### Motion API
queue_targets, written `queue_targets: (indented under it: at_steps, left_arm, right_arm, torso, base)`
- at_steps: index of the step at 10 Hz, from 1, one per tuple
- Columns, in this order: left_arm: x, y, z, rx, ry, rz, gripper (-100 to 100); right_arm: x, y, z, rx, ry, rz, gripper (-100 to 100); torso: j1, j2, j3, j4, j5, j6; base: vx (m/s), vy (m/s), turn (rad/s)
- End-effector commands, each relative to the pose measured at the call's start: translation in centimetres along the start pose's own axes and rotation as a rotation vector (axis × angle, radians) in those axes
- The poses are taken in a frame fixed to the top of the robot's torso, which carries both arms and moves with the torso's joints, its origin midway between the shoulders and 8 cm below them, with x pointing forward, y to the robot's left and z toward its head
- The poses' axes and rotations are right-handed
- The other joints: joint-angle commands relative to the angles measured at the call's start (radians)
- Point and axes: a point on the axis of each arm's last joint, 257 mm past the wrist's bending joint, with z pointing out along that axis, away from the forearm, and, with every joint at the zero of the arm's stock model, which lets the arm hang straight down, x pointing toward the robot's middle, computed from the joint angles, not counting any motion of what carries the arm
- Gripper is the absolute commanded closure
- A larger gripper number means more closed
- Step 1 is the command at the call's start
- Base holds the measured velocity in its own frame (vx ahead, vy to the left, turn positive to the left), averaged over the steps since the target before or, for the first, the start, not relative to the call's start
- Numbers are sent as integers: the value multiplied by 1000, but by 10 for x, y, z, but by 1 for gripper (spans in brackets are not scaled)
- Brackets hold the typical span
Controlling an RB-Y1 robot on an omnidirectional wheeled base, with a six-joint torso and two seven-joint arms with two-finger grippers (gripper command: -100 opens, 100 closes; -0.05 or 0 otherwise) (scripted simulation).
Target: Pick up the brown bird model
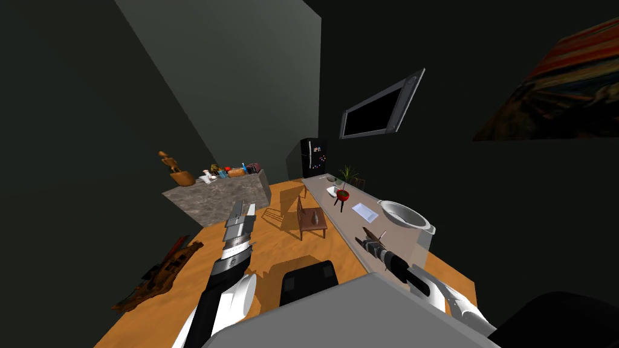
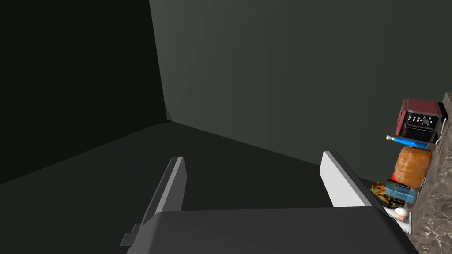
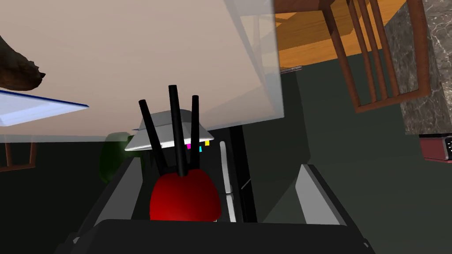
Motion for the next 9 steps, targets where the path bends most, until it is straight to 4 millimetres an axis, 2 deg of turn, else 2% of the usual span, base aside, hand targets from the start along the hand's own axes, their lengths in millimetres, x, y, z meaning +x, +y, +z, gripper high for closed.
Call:
queue_targets:
  at_steps: [1, 3, 4, 5, 7, 8, 9]
  left_arm:
    - [0, 0, 0, 0, 0, 0, 0]
    - [0, 0, 0, 0, 0, 0, 0]
    - [0, 0, 0, 0, 0, 0, 0]
    - [0, 0, 0, 0, 0, 0, 0]
    - [0, 0, 0, 0, 0, 0, 0]
    - [0, 0, 0, 0, 0, 0, 0]
    - [0, 0, 0, 0, 0, 0, 0]
  right_arm:
    - [10, -14, -5, 24, 23, -6, -100]
    - [27, -38, -15, 66, 80, -50, -100]
    - [27, -38, -15, 66, 80, -50, -100]
    - [39, -55, -23, 90, 125, -92, -100]
    - [54, -76, -35, 124, 178, -131, -100]
    - [56, -80, -37, 132, 184, -131, -100]
    - [69, -97, -49, 160, 234, -166, -100]
  torso:
    - [0, 0, 0, 0, 0, 0]
    - [1, 1, 1, 1, 0, -1]
    - [1, 1, 1, 0, 0, 0]
    - [1, 2, 1, 0, 0, 0]
    - [0, 1, 1, 0, 0, 0]
    - [-1, 0, 0, 0, 0, -1]
    - [-1, 1, 0, 0, 0, 0]
  base:
    - [14, -12, -9]
    - [31, -20, 175]
    - [17, -19, -14]
    - [37, -23, 189]
    - [44, -48, 164]
    - [38, -44, 118]
    - [32, -38, 167]
